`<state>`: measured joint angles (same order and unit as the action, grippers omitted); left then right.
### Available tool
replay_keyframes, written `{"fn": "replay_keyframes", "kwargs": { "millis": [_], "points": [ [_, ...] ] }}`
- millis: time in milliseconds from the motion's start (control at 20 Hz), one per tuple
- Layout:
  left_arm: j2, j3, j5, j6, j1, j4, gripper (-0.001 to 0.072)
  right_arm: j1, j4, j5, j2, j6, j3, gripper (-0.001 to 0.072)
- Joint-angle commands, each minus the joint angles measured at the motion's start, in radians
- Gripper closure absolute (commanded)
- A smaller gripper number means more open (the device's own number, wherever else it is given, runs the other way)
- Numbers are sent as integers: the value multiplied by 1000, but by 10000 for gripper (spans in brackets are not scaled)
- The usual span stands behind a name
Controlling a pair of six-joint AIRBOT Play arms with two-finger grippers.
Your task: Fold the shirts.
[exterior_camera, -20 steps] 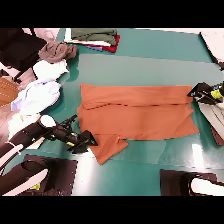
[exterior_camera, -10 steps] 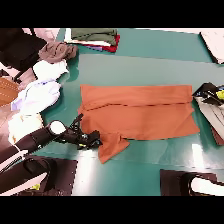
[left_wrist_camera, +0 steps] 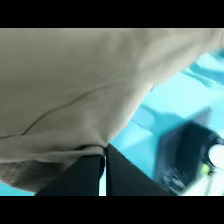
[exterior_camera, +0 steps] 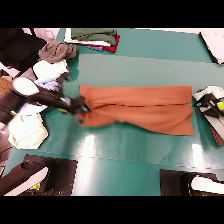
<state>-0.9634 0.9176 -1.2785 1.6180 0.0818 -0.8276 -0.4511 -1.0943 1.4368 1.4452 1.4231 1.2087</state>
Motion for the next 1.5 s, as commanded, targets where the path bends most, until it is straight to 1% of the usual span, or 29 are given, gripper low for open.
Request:
{"fn": "replay_keyframes", "kwargs": {
  "millis": [0, 200, 350, 500, 700, 950, 1050, 1150, 1200, 1250, 1300, 1350, 1400, 1450],
  "points": [
    [0, 194, -143, -26, -167, -137, 679, -31, 98, 3, -3, -85, -126, 25],
    [0, 199, -145, -30, -178, -131, 679, -29, 111, -35, -62, -132, -280, 25],
    [0, 199, -143, -40, -178, -131, 679, 19, 152, -51, -169, -149, -424, 26],
    [0, 199, -143, -49, -178, -131, 679, 74, 151, -89, -297, -109, -562, 25],
    [0, 199, -143, -56, -178, -132, 678, 82, 153, -148, -430, -65, -683, 25],
    [0, 199, -143, -56, -178, -131, 679, 82, 171, -190, -483, -43, -806, 26],
    [0, 199, -143, -69, -178, -131, 679, 84, 229, -223, -482, -58, -843, 28],
    [0, 199, -143, -82, -178, -131, 679, 124, 260, -264, -481, -63, -850, 67],
    [0, 199, -143, -82, -178, -131, 678, 168, 265, -290, -481, -57, -849, 72],
    [0, 199, -143, -82, -178, -131, 679, 220, 254, -314, -472, -42, -840, 103],
    [0, 199, -142, -82, -178, -131, 678, 261, 246, -335, -452, -34, -823, 194],
    [-1, 199, -140, -82, -178, -131, 679, 290, 225, -351, -431, -13, -798, 400],
    [-1, 199, -138, -85, -178, -132, 678, 310, 200, -342, -408, -14, -760, 683],
    [-1, 199, -138, -97, -178, -133, 678, 323, 150, -304, -390, -13, -709, 686]
  ]
}}
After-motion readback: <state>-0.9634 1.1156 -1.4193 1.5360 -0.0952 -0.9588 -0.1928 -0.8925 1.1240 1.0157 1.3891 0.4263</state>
